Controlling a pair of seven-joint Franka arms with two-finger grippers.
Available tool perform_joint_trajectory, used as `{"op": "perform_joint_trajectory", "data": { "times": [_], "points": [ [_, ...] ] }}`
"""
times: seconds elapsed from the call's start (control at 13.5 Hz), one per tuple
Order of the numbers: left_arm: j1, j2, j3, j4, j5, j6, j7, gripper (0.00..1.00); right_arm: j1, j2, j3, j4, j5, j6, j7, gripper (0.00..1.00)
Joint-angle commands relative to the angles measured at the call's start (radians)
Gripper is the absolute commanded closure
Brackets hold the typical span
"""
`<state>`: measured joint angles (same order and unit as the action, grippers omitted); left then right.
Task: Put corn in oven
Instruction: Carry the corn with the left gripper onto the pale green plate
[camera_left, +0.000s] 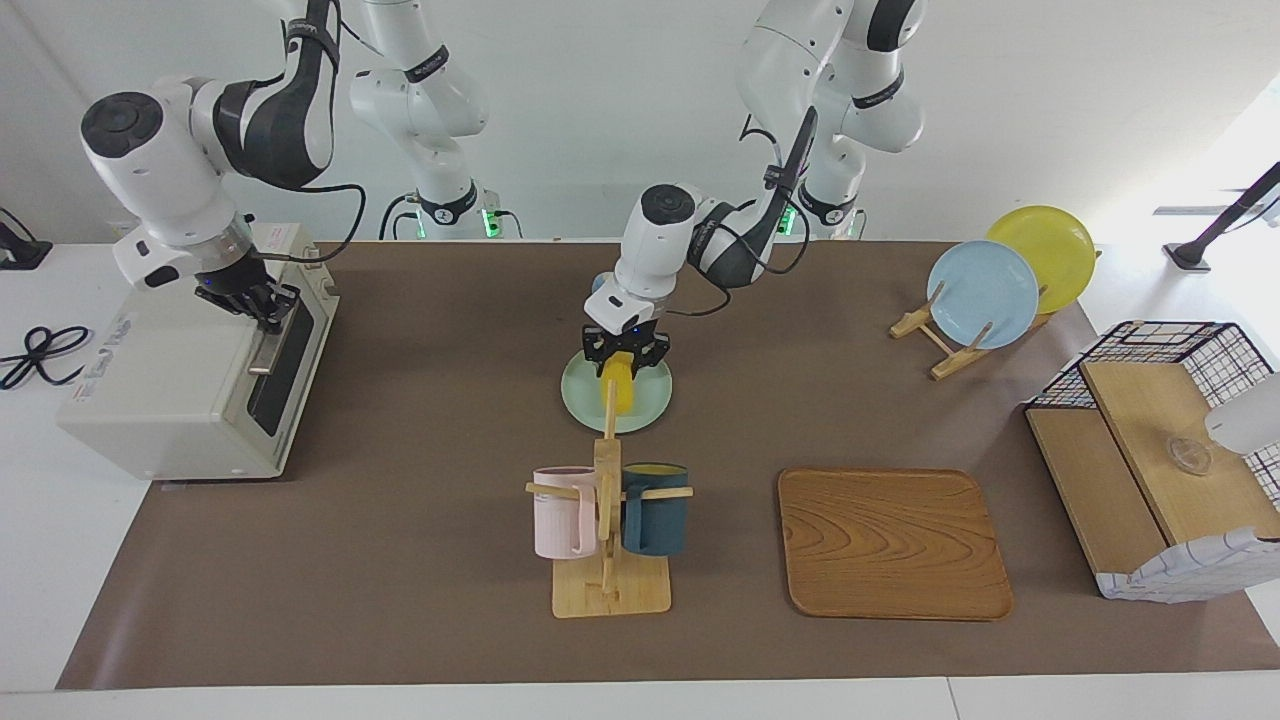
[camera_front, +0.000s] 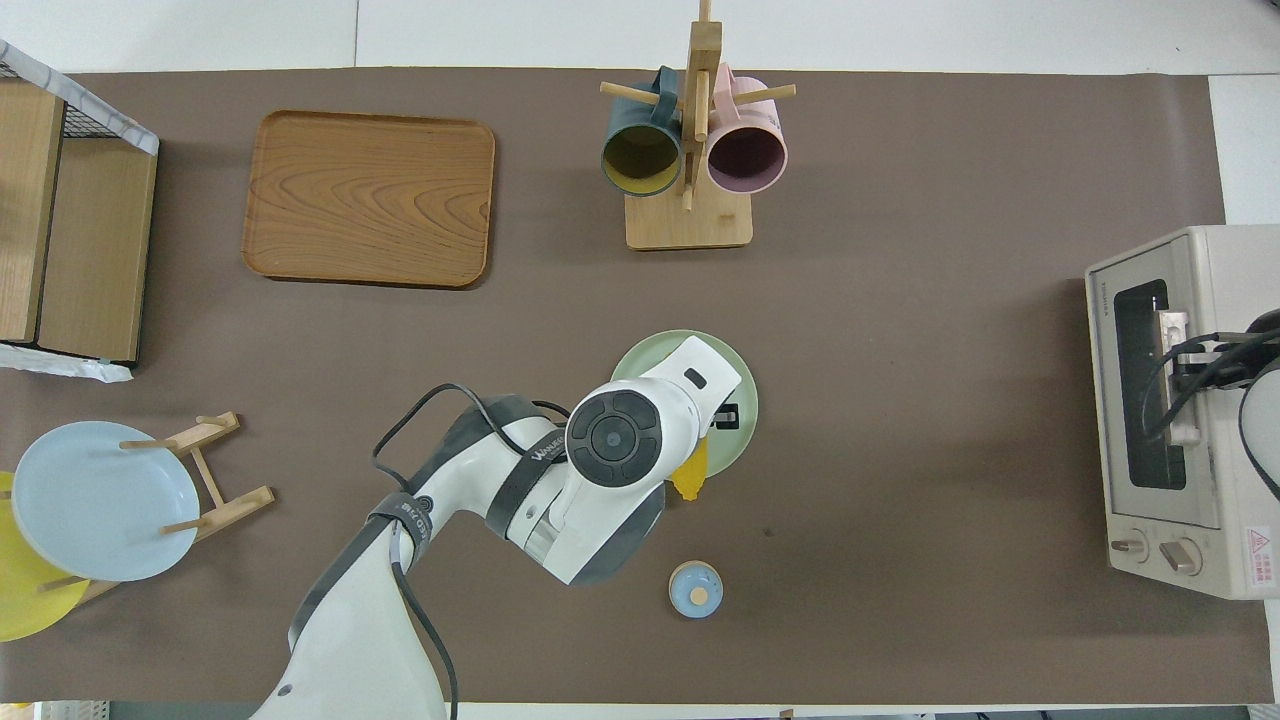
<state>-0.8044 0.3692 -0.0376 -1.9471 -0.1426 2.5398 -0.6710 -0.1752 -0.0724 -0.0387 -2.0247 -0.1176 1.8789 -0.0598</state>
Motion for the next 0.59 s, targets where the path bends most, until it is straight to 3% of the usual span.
{"op": "perform_joint_trajectory", "data": {
  "times": [0.0,0.15,0.22,0.44,0.52],
  "points": [
    [-0.016,0.013,0.016,0.014,0.000,0.008,0.007,1.00,-0.018,-0.006,0.008,-0.022,-0.011,0.023,-0.025,1.00],
    [-0.015,0.013,0.016,0.016,0.001,0.013,0.014,0.99,-0.015,-0.003,0.009,-0.026,-0.010,0.025,-0.018,1.00],
    [-0.009,0.014,0.016,0.019,0.001,0.011,0.013,0.48,-0.007,-0.003,0.010,-0.034,-0.007,0.026,-0.017,1.00],
    [0.020,0.019,0.016,0.066,0.003,-0.028,0.017,0.20,0.019,0.011,0.011,-0.048,0.007,0.037,0.012,1.00],
    [0.027,0.020,0.016,0.080,0.003,-0.051,0.024,0.00,0.039,0.013,0.011,-0.048,0.007,0.045,0.027,1.00]
  ]
}}
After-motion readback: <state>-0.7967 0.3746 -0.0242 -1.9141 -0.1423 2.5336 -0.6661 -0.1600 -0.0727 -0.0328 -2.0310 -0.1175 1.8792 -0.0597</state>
